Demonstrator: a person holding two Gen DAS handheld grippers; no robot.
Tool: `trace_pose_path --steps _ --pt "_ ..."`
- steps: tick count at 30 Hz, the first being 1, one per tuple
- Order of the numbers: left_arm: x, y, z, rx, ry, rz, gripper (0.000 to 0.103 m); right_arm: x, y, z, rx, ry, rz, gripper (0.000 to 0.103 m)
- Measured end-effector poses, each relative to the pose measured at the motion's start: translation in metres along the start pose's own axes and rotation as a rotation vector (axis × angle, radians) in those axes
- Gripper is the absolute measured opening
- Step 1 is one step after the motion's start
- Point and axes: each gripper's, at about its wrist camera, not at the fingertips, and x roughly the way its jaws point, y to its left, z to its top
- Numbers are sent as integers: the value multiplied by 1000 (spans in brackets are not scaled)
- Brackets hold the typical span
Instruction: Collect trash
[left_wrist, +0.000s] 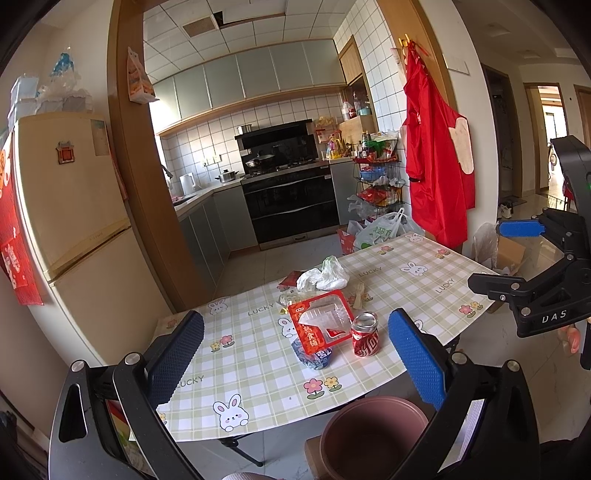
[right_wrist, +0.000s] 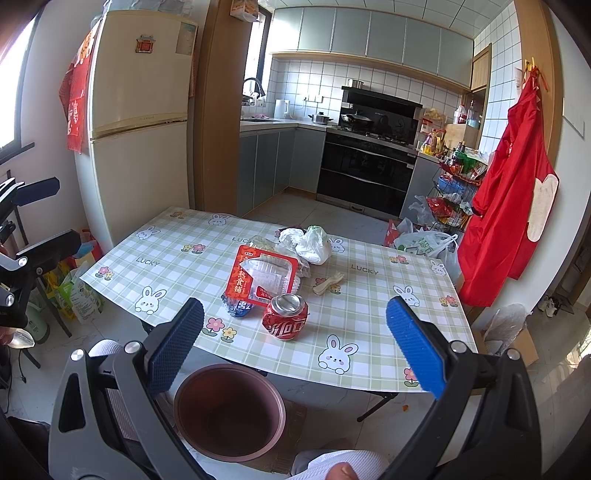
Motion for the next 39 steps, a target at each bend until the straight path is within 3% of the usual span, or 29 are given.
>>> trace_pose_path --steps 39 --pt "0 -1 0 1 -2 2 98 -4 3 2 1 1 6 97"
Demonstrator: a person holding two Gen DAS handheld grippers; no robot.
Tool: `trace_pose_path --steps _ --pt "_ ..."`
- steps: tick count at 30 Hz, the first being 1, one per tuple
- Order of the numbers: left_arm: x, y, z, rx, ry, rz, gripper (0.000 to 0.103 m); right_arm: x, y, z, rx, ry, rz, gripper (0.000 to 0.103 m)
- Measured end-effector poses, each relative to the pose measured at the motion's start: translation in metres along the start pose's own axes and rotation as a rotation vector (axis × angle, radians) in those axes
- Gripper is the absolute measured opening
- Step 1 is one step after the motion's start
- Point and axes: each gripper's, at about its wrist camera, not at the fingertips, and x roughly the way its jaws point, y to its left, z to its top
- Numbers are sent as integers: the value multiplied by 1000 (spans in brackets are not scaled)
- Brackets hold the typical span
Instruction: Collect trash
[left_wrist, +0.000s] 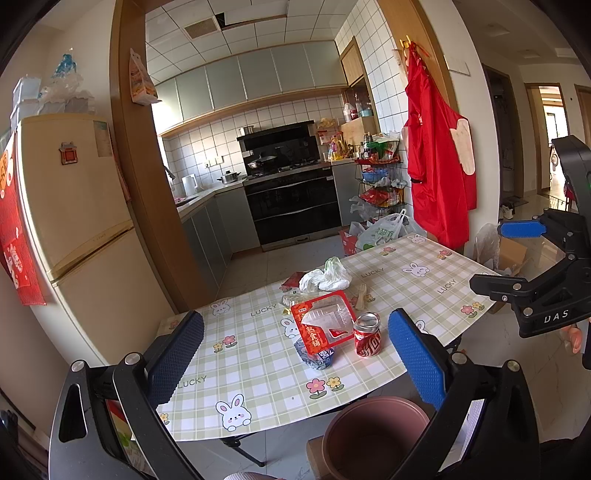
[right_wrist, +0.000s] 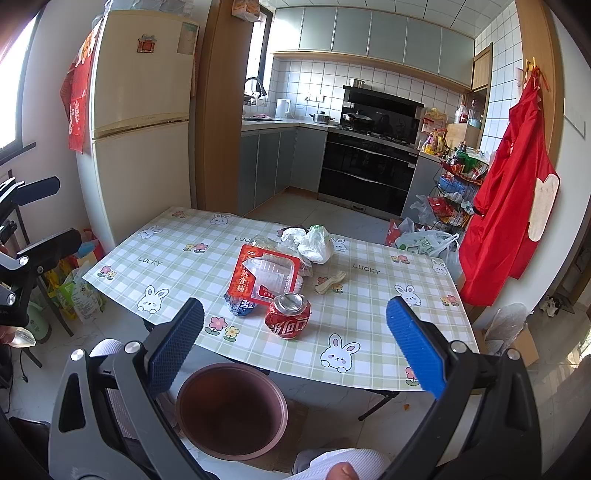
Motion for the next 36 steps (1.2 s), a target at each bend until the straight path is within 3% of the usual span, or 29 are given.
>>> trace_pose_path --steps 10,16,21,27,36 --pt "4 11 -4 -22 -6 -22 98 5 2 -8 26 -4 -7 98" --pt "16 13 -16 -66 -4 -32 98 21 -25 -29 214 -58 18 98" --pt "43 9 -50 -118 4 -46 98 49 -40 -57 291 -25 3 98" --pt "94 13 -92 -196 103 -43 98 93 -44 -84 337 67 30 98" --pt "155 34 -130 -273 220 5 98 150 -40 -110 314 161 17 98"
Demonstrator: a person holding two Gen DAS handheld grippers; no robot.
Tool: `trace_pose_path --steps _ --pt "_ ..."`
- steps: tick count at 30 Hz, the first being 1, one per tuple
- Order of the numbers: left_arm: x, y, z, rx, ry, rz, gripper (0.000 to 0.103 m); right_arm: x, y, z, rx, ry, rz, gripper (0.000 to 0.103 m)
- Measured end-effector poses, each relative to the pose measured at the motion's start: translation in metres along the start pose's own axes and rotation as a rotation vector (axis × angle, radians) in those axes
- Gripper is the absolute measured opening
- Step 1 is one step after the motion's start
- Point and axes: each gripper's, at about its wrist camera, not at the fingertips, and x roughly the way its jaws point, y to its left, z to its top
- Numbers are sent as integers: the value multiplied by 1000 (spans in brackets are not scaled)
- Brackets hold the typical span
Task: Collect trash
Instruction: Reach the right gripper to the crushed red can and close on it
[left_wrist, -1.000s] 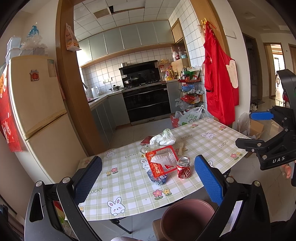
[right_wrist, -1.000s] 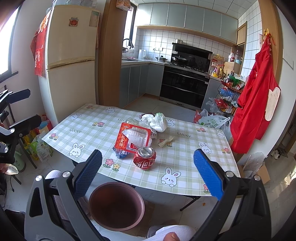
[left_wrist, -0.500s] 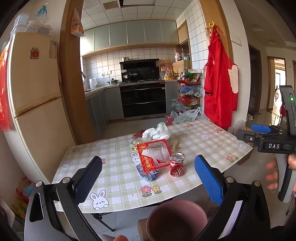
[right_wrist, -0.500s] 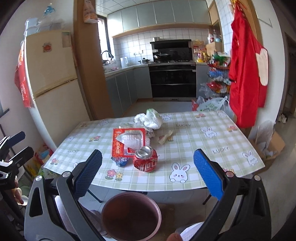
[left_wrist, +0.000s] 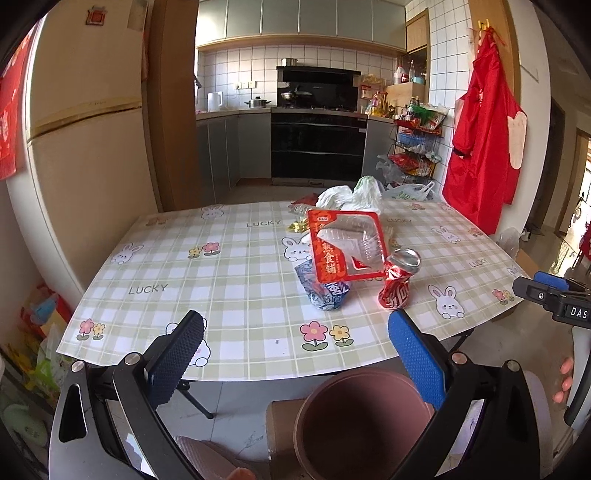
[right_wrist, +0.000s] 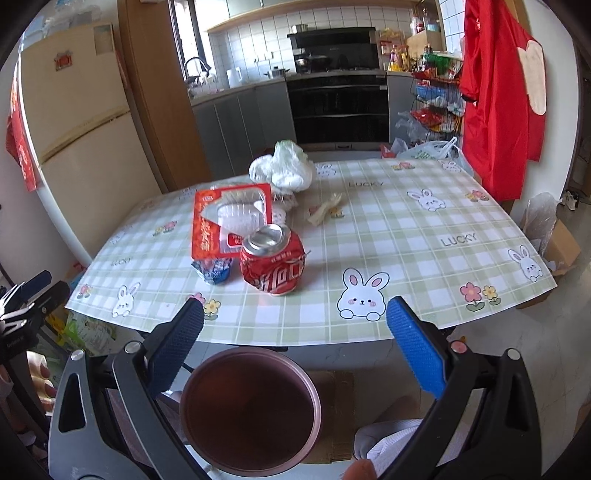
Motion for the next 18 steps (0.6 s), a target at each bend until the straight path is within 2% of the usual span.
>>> trace_pose_path --steps 3,10,13,15,18 --pt "19 17 -4 -32 50 -10 98 22 0 -2 -15 39 -16 98" --pt "46 36 -7 -51 96 22 98 51 0 1 -25 66 -13 97" --pt "54 35 -8 -52 111 30 98 59 -2 5 -20 64 -11 97" --pt "61 35 -7 -51 117 10 98 67 -2 8 -19 69 -13 97" --pt "70 31 -6 -6 111 20 98 83 2 8 -23 59 -21 97"
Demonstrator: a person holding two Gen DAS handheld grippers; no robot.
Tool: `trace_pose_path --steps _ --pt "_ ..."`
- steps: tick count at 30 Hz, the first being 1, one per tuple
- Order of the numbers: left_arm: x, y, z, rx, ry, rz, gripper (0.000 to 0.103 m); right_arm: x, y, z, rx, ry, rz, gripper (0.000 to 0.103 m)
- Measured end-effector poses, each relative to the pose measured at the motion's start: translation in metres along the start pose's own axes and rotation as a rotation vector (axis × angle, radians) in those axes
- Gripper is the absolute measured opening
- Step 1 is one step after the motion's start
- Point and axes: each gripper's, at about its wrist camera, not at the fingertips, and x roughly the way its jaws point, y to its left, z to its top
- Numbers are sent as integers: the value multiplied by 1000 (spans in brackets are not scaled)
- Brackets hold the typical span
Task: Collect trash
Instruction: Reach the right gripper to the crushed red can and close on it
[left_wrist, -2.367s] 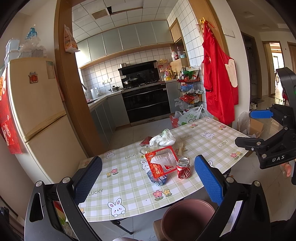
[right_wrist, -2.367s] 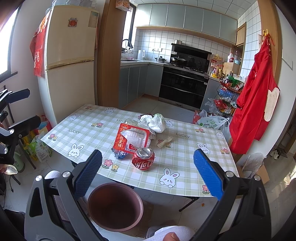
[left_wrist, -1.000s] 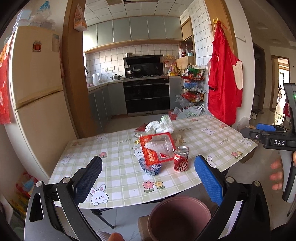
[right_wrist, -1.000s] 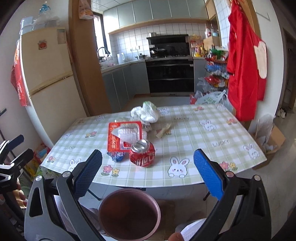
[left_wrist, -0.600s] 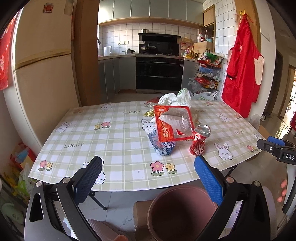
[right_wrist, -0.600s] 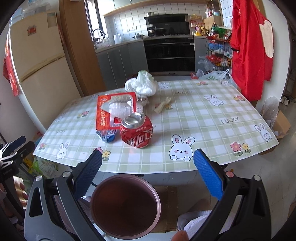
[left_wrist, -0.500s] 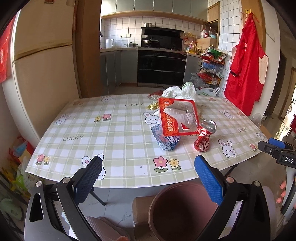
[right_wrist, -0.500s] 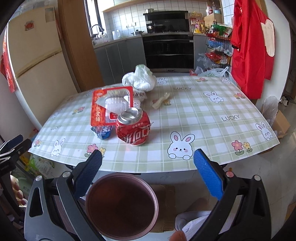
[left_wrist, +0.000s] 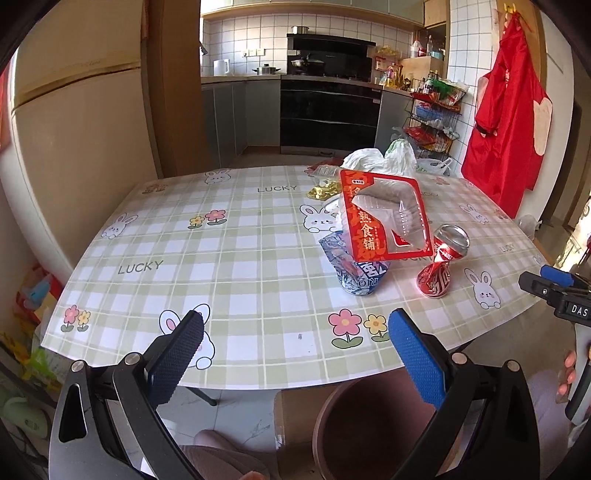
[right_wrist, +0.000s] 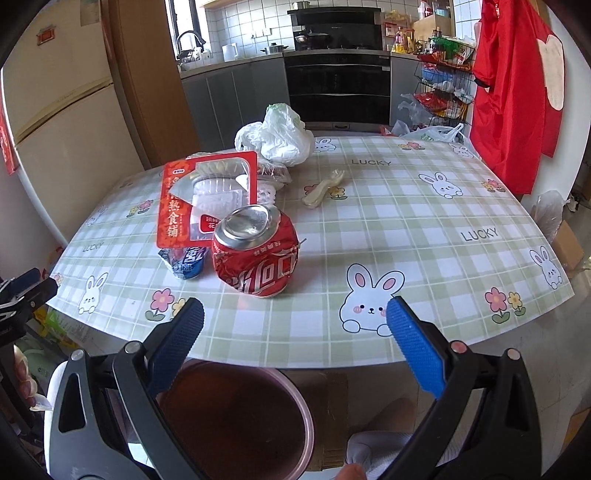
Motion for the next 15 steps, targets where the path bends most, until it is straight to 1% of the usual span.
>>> trace_pose_path --steps 2,4,8,9,11,15 --pt "5 1 3 -10 8 -8 98 12 5 -1 -10 -5 12 97" --pt "11 5 5 -43 21 -22 98 27 15 -2 -38 -10 31 97" --pt "20 12 3 -57 42 -5 96 55 37 -1 -93 -25 59 97" --pt "22 15 2 -61 48 -5 95 61 42 1 -101 -33 55 97" --pt "25 20 1 -80 56 -8 89 75 49 7 -105 -45 57 97" --pt "30 31 -3 -126 75 -13 88 107 59 16 -115 -30 24 97"
